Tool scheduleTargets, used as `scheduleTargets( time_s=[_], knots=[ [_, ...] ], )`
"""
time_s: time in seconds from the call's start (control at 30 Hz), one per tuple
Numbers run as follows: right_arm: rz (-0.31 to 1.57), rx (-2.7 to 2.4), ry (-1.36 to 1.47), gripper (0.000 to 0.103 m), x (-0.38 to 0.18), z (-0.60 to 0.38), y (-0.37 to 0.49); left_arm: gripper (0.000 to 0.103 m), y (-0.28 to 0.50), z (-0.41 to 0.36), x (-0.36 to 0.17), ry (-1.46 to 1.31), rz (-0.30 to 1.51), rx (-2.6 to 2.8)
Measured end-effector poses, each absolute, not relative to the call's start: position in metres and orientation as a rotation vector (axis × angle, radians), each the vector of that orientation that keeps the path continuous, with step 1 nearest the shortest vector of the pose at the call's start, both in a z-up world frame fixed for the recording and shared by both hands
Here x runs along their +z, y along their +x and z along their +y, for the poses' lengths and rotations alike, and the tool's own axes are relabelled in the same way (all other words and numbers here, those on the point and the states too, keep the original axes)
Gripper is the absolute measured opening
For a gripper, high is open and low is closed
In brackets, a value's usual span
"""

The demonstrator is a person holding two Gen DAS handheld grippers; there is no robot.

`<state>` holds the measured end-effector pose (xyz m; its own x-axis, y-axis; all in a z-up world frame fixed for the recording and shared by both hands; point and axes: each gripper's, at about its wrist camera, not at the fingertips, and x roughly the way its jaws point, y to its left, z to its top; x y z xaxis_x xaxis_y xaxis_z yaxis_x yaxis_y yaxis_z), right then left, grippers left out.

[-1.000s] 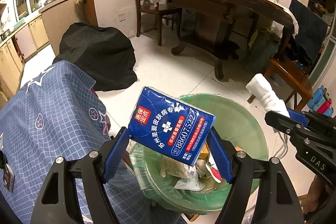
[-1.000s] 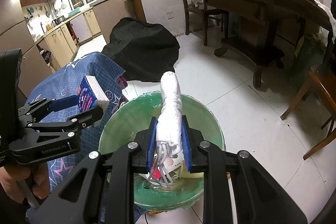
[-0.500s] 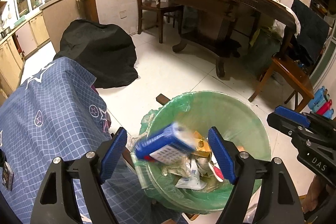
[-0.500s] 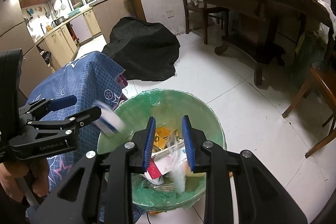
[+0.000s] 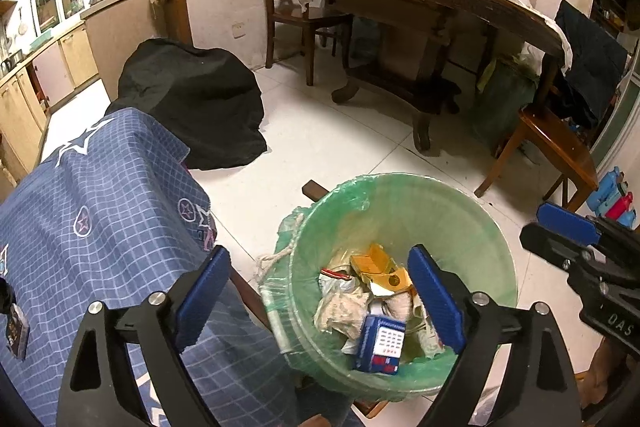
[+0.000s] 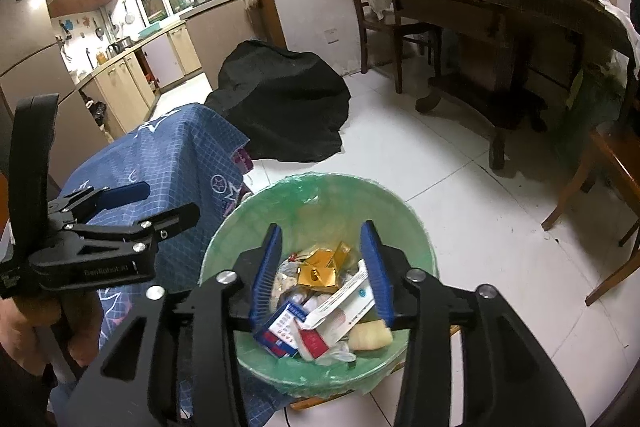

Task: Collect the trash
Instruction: 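Open both tools to drop the blue box and white cord into the basin, then move both tools back over the table toward the remaining items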

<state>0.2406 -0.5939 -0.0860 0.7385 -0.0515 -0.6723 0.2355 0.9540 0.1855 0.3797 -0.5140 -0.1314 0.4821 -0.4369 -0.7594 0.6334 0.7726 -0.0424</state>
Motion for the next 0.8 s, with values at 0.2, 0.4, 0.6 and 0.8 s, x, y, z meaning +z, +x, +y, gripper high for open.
scheduleTargets(
  time_s=[0.2,0.4,0.6,0.8],
  knots=[
    [0.709,-0.112,0.268,0.062,-0.093,-0.574,0.229,0.098,0.378,-0.477,-0.130,0.219,0.829,-0.635],
    [0.685,-0.098,0.283,0.077,-0.095,-0.557,0.222,0.098,0.374,-0.431,-0.127,0.148,0.768,-0.632],
    [0.674,-0.078,0.295,0.084,-0.098,-0.539,0.213,0.098,0.356,-0.392,-0.125,0.107,0.756,-0.646],
    [0.683,-0.032,0.298,0.085,-0.110,-0.511,0.203,0.098,0.334,-0.344,-0.125,0.120,0.760,-0.620]
  ],
)
